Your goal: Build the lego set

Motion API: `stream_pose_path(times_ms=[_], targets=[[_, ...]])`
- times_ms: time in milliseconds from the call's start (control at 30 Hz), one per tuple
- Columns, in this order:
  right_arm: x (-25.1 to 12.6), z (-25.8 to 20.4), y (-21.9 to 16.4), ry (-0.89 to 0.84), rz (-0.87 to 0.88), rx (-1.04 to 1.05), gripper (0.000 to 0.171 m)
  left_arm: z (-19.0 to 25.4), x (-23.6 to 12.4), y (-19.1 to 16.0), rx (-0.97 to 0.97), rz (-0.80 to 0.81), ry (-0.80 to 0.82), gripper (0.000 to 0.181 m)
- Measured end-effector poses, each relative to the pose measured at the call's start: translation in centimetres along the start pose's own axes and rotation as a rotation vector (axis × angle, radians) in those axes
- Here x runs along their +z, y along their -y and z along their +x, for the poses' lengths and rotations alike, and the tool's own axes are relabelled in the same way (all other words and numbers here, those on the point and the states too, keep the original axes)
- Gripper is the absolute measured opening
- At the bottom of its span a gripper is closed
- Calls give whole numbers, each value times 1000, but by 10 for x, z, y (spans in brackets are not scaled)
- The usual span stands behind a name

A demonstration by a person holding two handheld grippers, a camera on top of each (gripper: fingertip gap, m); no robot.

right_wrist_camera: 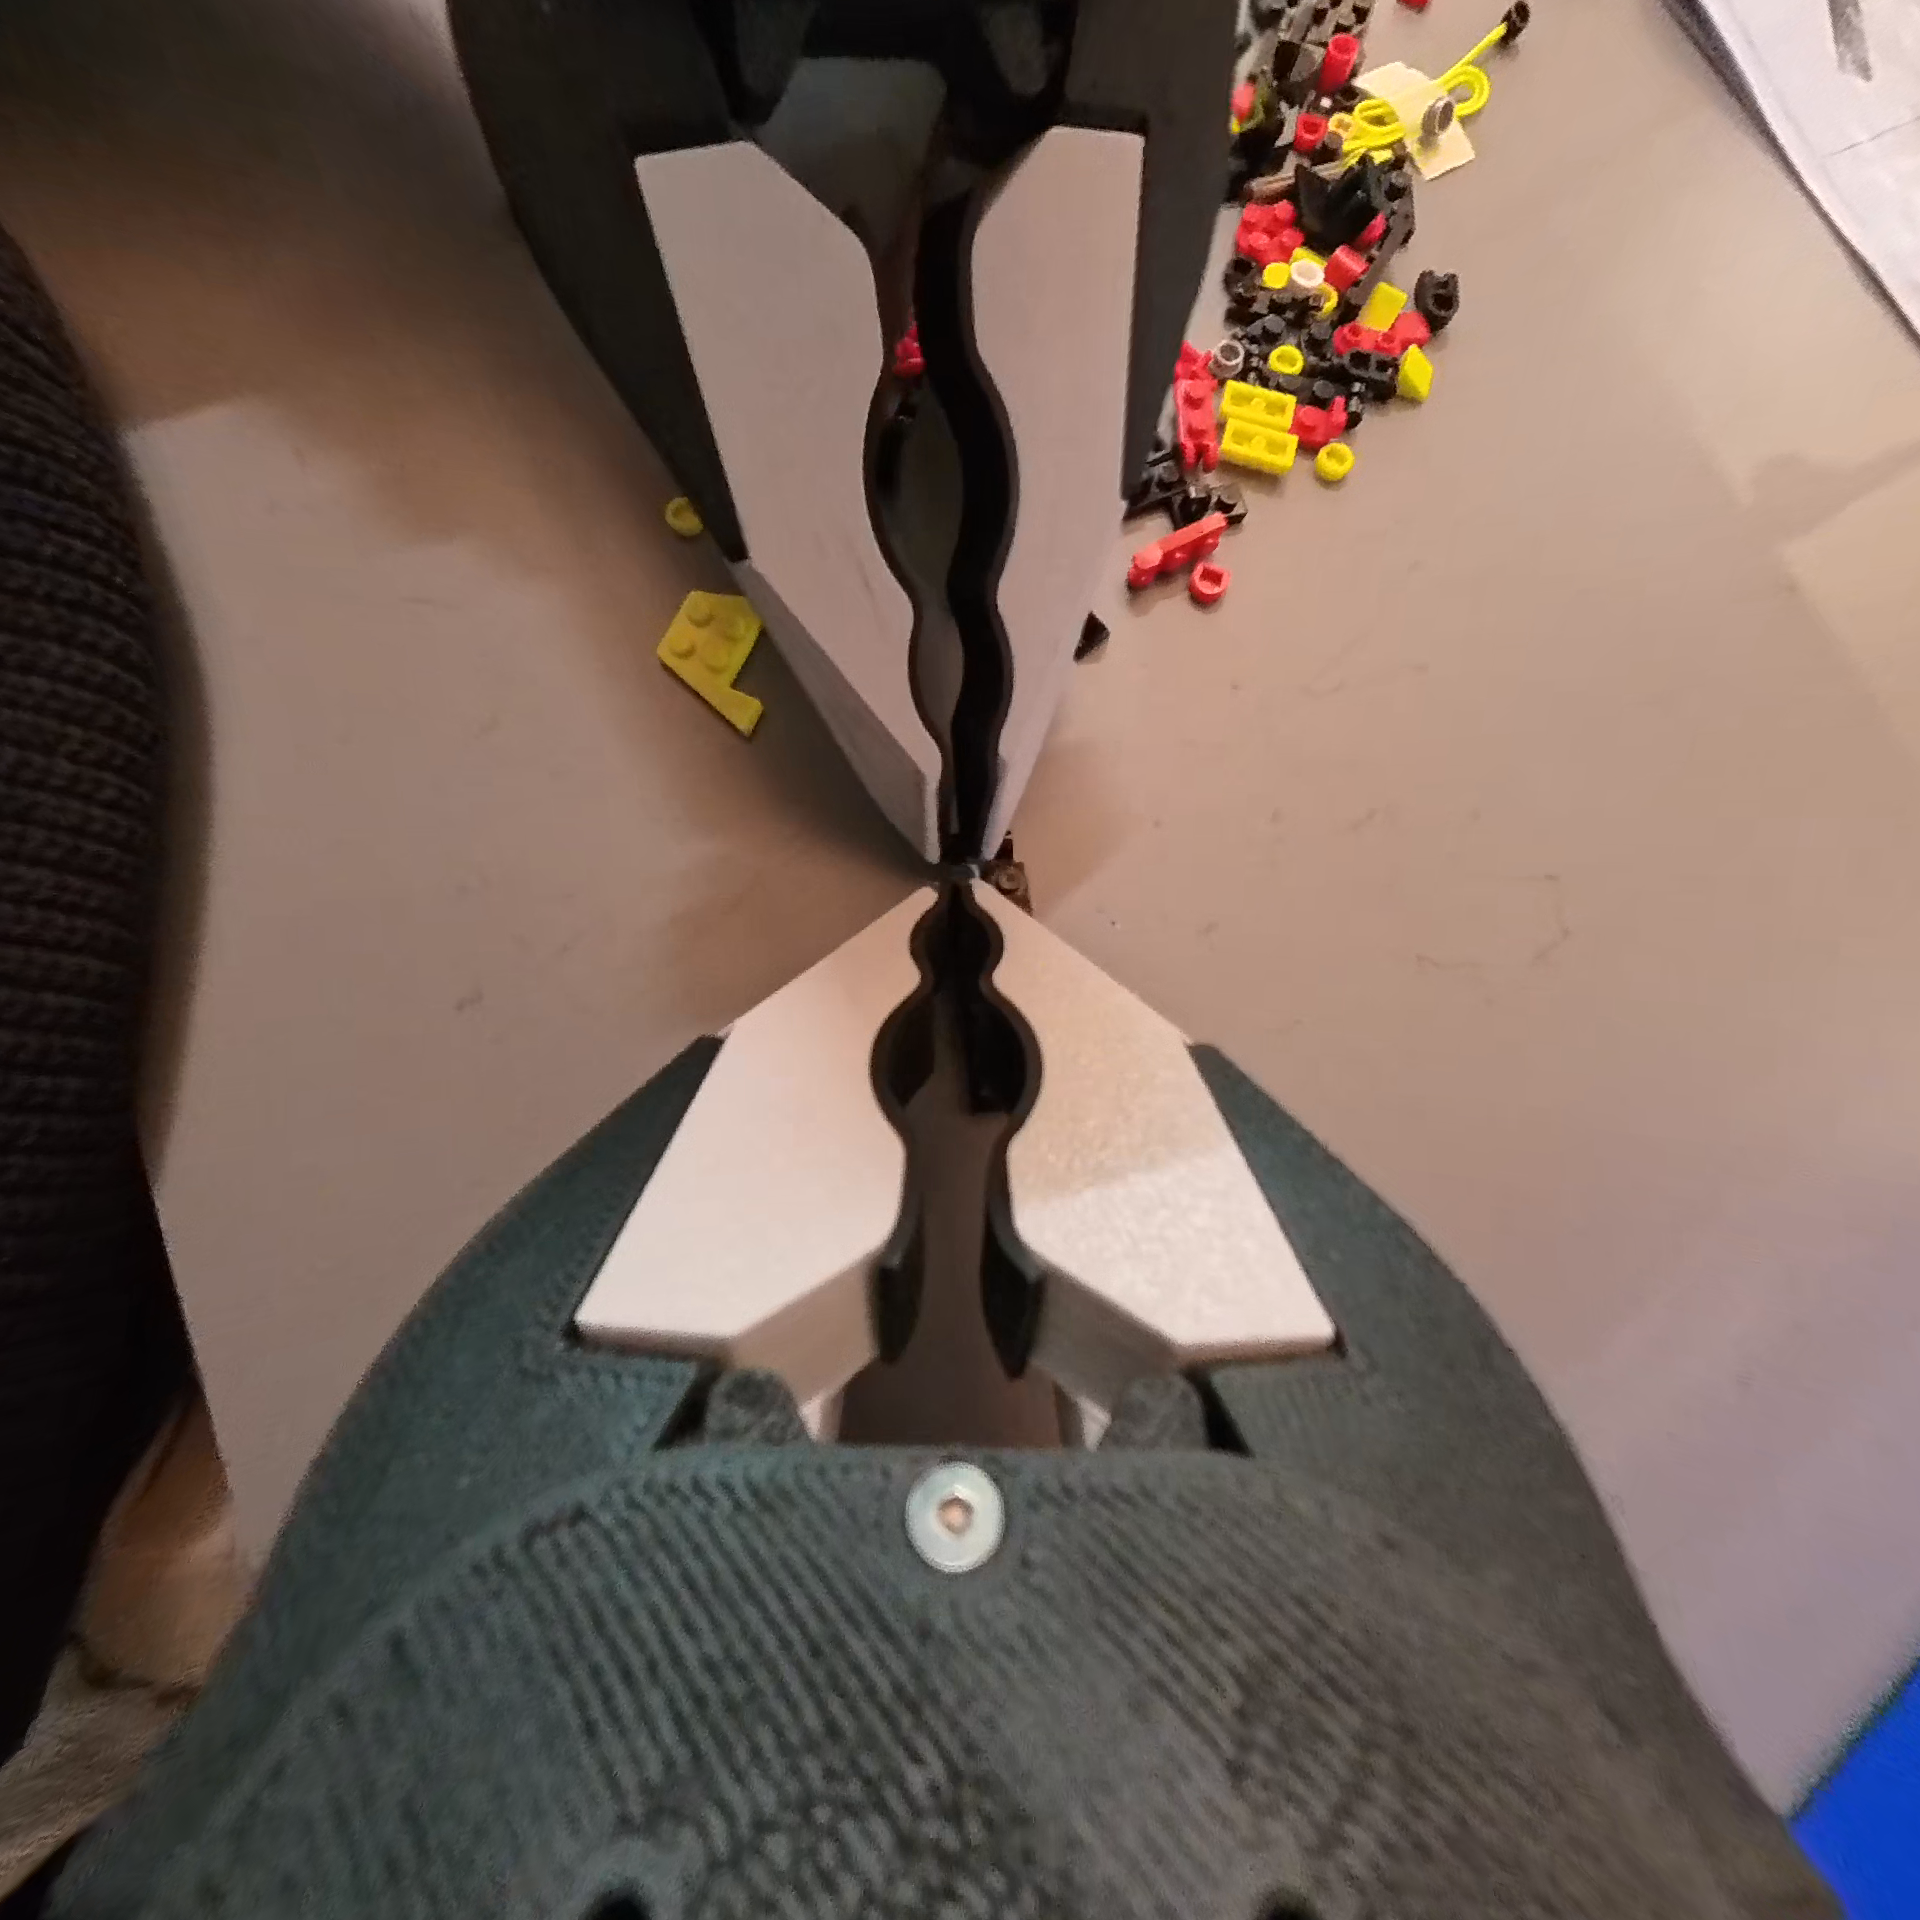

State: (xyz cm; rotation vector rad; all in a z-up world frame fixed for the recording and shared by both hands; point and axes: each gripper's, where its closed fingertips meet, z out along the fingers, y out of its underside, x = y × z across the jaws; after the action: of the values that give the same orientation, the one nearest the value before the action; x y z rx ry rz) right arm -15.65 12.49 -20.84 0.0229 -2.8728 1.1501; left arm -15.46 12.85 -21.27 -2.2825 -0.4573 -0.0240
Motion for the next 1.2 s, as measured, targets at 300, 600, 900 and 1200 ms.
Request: stream_pose_path(times_ms=[300,600,900,1200], targets=[[1,1,-1,14,-5,134,0,-2,0,0,-42,8,2,1],[-1,-3,2,34,31,85,0,-1,1,0,-38,5,13,1],[-12,13,-11,-50,-22,31,0,0,2,2,-41,0,13,1],[-6,6,-5,-42,-22,-18,0,-1,2,3,-88,-5,2,1]])
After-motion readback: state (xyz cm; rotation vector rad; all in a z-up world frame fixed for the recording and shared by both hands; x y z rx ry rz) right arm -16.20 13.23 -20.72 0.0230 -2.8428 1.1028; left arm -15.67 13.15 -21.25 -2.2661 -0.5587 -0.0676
